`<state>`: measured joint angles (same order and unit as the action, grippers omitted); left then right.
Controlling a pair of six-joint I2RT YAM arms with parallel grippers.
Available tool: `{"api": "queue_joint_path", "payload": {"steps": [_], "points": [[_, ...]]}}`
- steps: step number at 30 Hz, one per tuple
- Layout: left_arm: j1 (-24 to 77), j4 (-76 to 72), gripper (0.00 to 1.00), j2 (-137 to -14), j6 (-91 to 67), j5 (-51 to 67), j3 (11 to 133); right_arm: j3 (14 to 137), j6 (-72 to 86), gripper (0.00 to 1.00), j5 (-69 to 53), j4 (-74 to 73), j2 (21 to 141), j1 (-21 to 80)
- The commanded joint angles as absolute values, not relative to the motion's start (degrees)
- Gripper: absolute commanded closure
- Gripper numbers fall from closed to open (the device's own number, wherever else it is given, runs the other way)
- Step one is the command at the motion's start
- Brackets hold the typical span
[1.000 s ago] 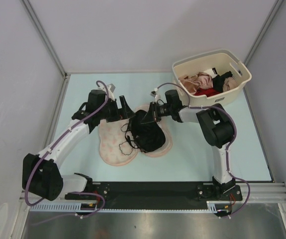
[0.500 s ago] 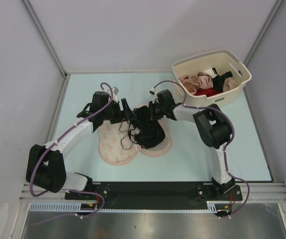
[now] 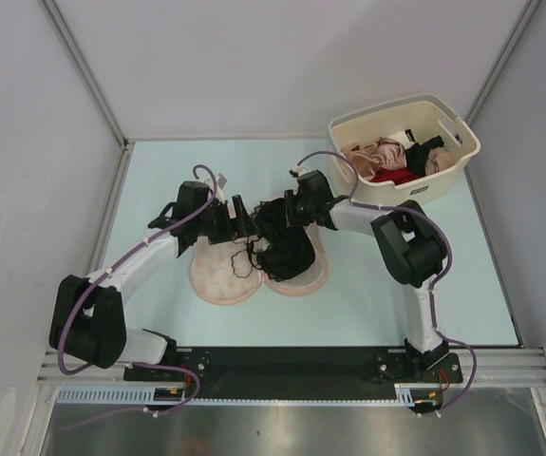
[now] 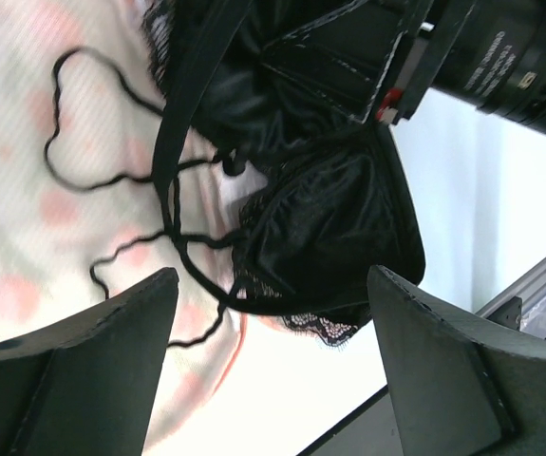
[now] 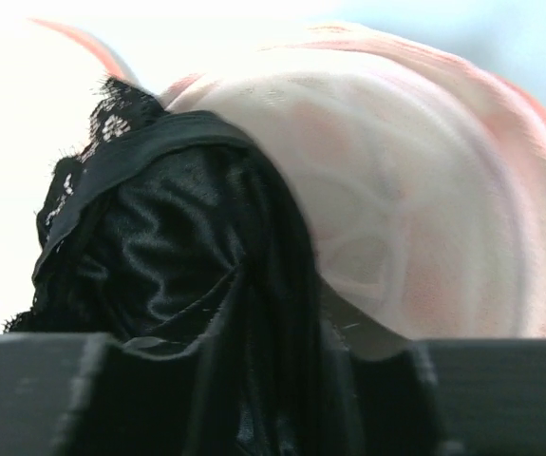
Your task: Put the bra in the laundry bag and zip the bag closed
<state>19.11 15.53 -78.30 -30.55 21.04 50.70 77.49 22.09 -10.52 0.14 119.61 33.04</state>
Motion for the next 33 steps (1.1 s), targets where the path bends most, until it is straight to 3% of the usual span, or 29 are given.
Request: {"api": "queue_joint_path", "payload": {"steps": [1, 6, 13, 17, 18, 19, 22, 24, 30, 33], "points": [[19.16, 14.94, 0.13, -77.61, -30.24, 21.09, 50.71, 77.26, 22.77, 0.64, -8.09, -4.82, 116.37, 31.99], [19.34, 15.12, 0.13, -79.97, -29.97, 20.39, 51.41, 74.27, 20.31, 0.46, -4.58, -6.41, 110.41, 33.39], [21.09, 14.85, 0.16, -85.94, -31.20, 17.06, 56.51, 75.58, 18.72, 0.50, -6.06, -7.21, 111.53, 31.38], [22.76, 15.47, 0.22, -91.49, -31.73, 14.17, 60.55, 76.29, 19.51, 0.83, -4.84, -8.08, 111.97, 31.20], [23.02, 15.90, 0.23, -92.02, -32.08, 13.28, 61.60, 76.20, 20.21, 0.83, -4.31, -9.13, 111.54, 31.29], [23.38, 15.91, 0.23, -92.20, -32.34, 12.49, 61.70, 74.81, 21.35, 0.91, -4.05, -9.23, 110.14, 31.64], [24.34, 15.73, 0.23, -91.41, -32.78, 9.24, 61.26, 72.26, 24.16, 0.93, -1.59, -9.84, 107.06, 32.25], [24.52, 15.65, 0.22, -90.44, -33.22, 7.83, 60.47, 69.53, 27.68, 1.00, -0.70, -9.15, 105.91, 32.17], [24.87, 16.52, 0.20, -86.94, -33.84, 6.42, 58.45, 67.25, 33.38, 1.00, 1.93, -8.09, 105.21, 31.90], [24.87, 18.89, 0.16, -84.13, -33.40, 3.61, 57.92, 67.32, 32.53, 0.80, 1.67, -7.46, 104.76, 31.90]]}}
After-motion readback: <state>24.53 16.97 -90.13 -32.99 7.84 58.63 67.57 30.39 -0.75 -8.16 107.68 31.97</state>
